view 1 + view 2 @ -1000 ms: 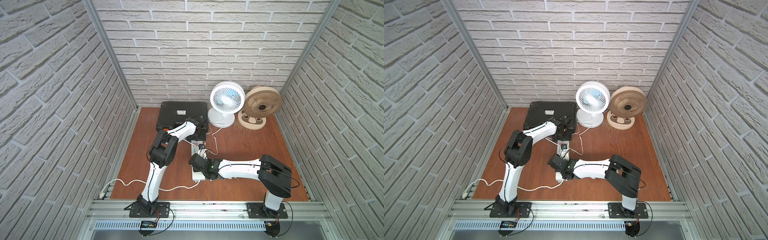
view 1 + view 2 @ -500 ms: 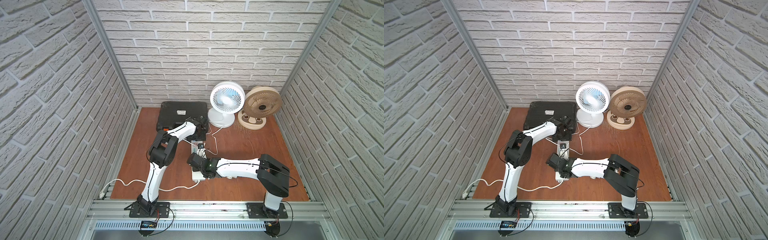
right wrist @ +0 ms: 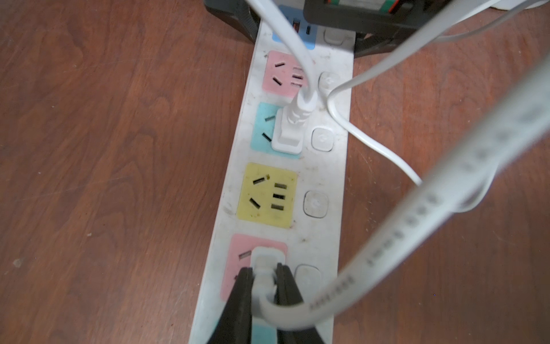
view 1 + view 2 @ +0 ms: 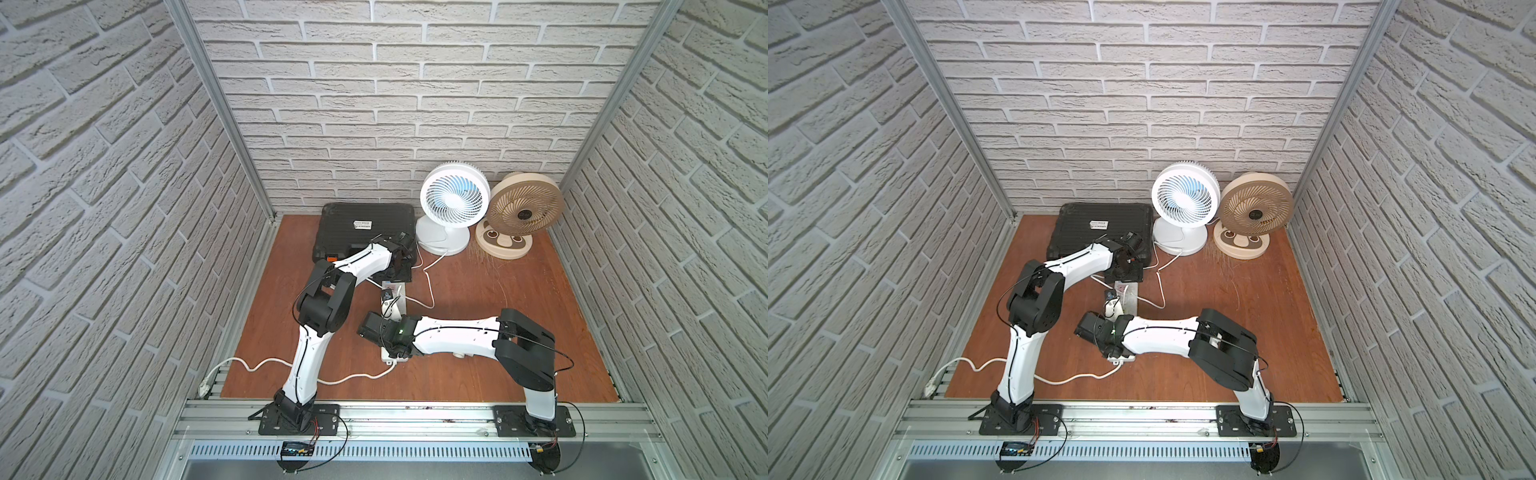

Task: Unplug the desk fan from the power strip
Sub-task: Remove the plug from the socket.

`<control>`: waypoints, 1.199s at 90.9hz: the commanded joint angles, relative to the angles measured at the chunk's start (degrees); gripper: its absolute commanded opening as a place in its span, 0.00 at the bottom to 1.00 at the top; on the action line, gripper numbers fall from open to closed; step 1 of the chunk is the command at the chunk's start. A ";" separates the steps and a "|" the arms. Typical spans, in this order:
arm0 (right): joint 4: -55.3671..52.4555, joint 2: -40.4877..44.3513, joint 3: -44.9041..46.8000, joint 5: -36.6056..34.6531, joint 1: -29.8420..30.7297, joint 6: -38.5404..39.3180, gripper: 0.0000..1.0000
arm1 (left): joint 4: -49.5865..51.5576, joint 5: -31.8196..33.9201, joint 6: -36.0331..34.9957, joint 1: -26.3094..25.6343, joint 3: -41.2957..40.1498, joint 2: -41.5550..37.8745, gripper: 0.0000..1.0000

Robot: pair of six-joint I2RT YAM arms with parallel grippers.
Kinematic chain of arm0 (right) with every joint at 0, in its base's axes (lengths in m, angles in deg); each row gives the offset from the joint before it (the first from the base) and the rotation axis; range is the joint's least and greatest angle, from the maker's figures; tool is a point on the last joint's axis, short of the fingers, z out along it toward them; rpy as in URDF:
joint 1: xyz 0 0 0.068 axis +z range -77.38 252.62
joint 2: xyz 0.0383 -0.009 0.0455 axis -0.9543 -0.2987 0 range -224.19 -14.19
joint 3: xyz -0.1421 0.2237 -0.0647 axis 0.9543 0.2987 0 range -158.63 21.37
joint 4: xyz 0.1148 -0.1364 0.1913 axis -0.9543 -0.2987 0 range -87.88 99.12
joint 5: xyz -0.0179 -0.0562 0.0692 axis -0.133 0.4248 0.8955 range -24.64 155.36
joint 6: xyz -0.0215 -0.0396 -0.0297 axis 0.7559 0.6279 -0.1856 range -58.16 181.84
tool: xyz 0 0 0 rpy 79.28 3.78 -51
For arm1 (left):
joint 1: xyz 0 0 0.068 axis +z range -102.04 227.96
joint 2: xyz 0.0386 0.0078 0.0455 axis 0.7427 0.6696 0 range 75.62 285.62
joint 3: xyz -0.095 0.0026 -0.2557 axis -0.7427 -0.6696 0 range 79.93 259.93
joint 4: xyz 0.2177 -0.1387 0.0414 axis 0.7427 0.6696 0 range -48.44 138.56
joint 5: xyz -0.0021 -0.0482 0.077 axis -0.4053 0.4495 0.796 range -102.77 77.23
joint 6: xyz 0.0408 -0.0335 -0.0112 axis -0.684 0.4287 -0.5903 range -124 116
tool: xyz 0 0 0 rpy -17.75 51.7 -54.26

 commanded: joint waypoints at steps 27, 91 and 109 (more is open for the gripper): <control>5.02 5.93 5.99 0.72 -0.67 -0.18 0.03 | 4.03 -0.64 0.06 1.06 -3.69 4.08 0.00; 9.48 8.93 10.92 6.63 -3.69 -2.45 0.03 | 3.95 -0.85 -0.18 1.19 -3.86 3.97 0.00; 4.38 5.26 5.15 3.48 -1.75 -0.13 0.03 | 3.60 -0.98 -0.19 1.16 -4.13 4.02 0.00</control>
